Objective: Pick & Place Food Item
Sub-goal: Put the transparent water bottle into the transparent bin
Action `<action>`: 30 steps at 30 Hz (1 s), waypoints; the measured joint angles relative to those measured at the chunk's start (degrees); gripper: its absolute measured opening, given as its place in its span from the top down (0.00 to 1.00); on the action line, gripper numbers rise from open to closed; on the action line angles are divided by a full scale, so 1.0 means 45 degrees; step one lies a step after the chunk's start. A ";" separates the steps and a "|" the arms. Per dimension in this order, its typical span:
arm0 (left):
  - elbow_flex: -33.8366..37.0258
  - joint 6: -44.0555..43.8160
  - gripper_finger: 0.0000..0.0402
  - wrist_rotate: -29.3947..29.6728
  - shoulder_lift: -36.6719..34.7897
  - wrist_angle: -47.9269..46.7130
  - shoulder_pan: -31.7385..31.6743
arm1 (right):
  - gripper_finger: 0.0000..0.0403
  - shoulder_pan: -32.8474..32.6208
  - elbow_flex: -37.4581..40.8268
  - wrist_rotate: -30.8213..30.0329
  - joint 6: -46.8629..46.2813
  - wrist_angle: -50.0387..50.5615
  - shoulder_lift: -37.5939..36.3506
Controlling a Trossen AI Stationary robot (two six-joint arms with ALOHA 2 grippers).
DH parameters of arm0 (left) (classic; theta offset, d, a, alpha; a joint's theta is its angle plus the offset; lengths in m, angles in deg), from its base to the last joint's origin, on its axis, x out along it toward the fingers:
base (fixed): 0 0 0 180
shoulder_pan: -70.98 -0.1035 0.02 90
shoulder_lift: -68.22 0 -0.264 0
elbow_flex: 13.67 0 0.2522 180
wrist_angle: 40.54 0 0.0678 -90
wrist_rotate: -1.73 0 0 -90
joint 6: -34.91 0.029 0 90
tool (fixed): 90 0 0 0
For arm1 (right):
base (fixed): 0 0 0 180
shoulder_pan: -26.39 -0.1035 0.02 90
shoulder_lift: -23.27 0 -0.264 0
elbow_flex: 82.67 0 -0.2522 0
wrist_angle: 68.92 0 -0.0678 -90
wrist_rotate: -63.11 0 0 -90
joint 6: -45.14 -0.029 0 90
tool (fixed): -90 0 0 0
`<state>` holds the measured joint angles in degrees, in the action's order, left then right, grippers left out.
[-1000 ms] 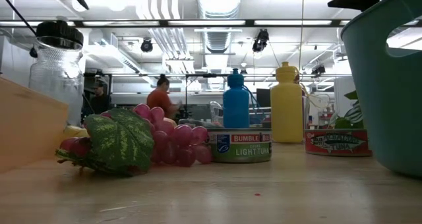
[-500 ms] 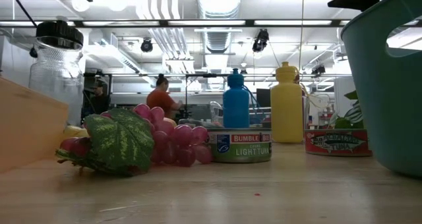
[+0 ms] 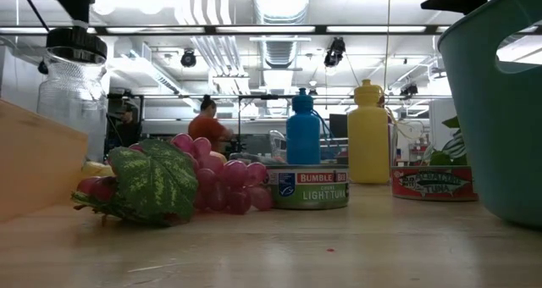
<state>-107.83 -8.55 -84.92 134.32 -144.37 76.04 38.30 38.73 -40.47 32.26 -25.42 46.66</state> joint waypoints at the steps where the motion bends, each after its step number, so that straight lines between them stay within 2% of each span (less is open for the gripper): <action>1: 0.0169 0.0002 0.01 -0.0024 -0.0007 0.0006 0.0007 | 0.18 -0.0002 0.0000 0.0002 0.0000 -0.0002 0.0002; 5: 0.0658 0.0371 0.01 -0.0421 -0.0007 0.0003 0.0010 | 0.18 -0.0002 0.0002 0.0002 0.0000 -0.0002 -0.0001; 15: 0.1277 0.1026 0.01 -0.0408 -0.0012 -0.0003 0.0010 | 0.18 -0.0002 0.0000 0.0000 0.0000 -0.0002 -0.0001; 25: 0.1277 0.1255 0.01 -0.0010 -0.0007 0.0028 0.0010 | 0.18 -0.0001 0.0000 0.0002 0.0000 -0.0002 -0.0002; 30: 0.1277 0.1282 0.01 0.0595 -0.0007 0.0161 0.0010 | 0.18 -0.0002 0.0000 0.0000 0.0000 -0.0002 0.0000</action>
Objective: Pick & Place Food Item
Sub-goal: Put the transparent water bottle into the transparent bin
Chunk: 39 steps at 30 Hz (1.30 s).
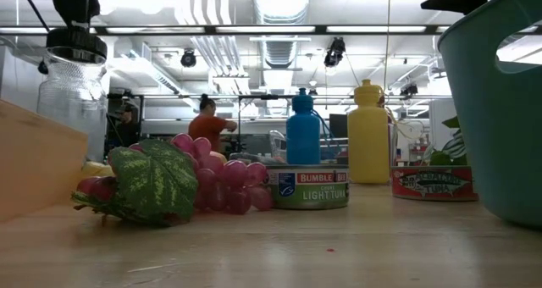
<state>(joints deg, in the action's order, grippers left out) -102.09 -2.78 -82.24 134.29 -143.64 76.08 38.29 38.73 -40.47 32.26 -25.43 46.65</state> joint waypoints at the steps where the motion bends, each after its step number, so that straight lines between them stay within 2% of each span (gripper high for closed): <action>1: 0.0000 0.0000 0.01 0.0087 0.0000 0.0139 0.0000 | 0.18 0.0003 0.0000 0.0002 0.0000 0.0000 -0.0002; 9: 0.0101 0.0102 0.01 0.0095 0.0362 0.0117 0.0019 | 0.18 0.0000 0.0000 0.0002 0.0000 0.0005 -0.0002; 18: 0.1203 0.0053 0.01 -0.0225 0.0345 0.0317 0.0024 | 0.18 0.0002 0.0000 0.0002 0.0000 0.0002 0.0000; 39: 0.1345 0.0063 0.01 0.0204 0.0332 0.0740 0.0024 | 0.18 0.0002 0.0000 0.0002 0.0000 0.0000 0.0000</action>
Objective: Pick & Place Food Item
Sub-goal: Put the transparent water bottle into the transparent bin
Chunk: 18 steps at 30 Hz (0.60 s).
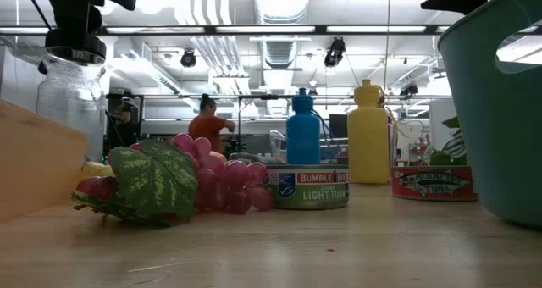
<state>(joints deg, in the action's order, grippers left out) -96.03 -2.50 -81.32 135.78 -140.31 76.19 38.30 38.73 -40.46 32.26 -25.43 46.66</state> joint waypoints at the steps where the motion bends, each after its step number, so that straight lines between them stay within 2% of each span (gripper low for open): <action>1: 0.0112 -0.0005 0.01 0.0000 -0.0002 0.0068 0.0000 | 0.18 -0.0002 0.0000 -0.0002 0.0000 0.0000 -0.0003; 12: 0.0488 -0.0005 0.01 -0.0238 0.0000 0.0265 -0.0005 | 0.18 -0.0002 0.0000 -0.0002 0.0000 0.0004 -0.0003; 18: 0.0500 0.0145 0.13 -0.0264 0.0003 0.0245 -0.0005 | 0.18 0.0000 0.0000 0.0000 0.0000 0.0003 0.0000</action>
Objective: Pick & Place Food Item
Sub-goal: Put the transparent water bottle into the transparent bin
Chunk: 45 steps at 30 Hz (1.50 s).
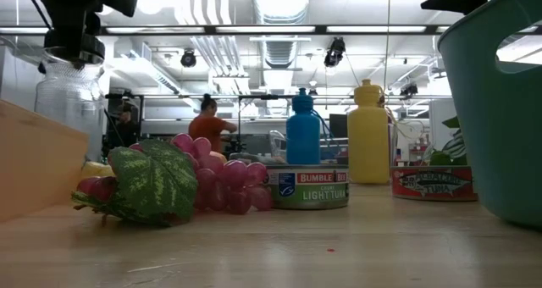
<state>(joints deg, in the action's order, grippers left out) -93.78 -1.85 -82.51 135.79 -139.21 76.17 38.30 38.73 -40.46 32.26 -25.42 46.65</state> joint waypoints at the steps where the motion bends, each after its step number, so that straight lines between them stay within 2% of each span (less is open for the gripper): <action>1: 0.0000 0.0074 0.16 -0.0008 -0.0004 -0.0018 0.0000 | 0.18 0.0000 0.0001 -0.0001 0.0000 -0.0003 0.0000; 4: 0.0000 0.0131 0.21 -0.0049 -0.0005 -0.0033 0.0000 | 0.18 0.0002 0.0001 0.0002 0.0000 -0.0003 -0.0001; 12: -0.0043 0.0141 0.18 -0.0167 0.0000 -0.0106 0.0000 | 0.18 0.0000 0.0000 0.0000 0.0000 -0.0003 0.0000; 17: -0.0160 0.0150 0.20 -0.0233 0.0000 -0.0162 -0.0004 | 0.18 0.0003 0.0000 -0.0003 0.0000 -0.0003 0.0002; 23: -0.1014 0.0178 0.18 0.0019 0.0010 -0.0489 -0.0005 | 0.18 0.0003 0.0002 -0.0003 0.0000 -0.0003 0.0000; 27: -0.1906 0.0175 0.19 0.1083 0.0005 -0.0809 -0.0010 | 0.18 0.0001 0.0000 -0.0003 0.0000 0.0001 -0.0001; 32: -0.3015 0.0175 0.19 0.3353 0.0005 -0.0765 -0.0010 | 0.18 -0.0002 0.0000 0.0002 0.0000 -0.0003 -0.0002; 39: -0.3803 0.0194 0.19 0.6441 0.0010 0.0992 -0.0729 | 0.18 0.0002 0.0000 0.0002 0.0000 0.0002 -0.0002; 45: -0.3793 0.2469 0.19 0.6606 0.0170 0.4159 -0.2726 | 0.18 -0.0002 0.0000 0.0001 0.0000 -0.0001 0.0001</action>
<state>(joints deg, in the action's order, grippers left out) -110.85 9.26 -52.78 136.56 -120.49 63.90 38.29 38.73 -40.46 32.26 -25.42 46.66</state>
